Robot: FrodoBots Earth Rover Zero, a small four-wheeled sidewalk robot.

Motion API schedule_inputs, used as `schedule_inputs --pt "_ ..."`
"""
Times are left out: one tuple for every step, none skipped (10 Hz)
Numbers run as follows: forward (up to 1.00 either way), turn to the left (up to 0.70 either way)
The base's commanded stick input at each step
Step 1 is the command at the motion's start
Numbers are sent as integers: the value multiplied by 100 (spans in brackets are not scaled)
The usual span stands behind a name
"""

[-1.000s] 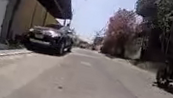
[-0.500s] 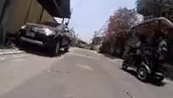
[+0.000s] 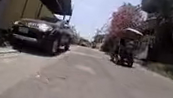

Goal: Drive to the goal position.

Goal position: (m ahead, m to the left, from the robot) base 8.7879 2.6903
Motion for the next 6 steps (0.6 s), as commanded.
schedule_inputs --pt "100 0" --pt "100 0" --pt "100 0" --pt "100 0" --pt "100 0" --pt "100 0"
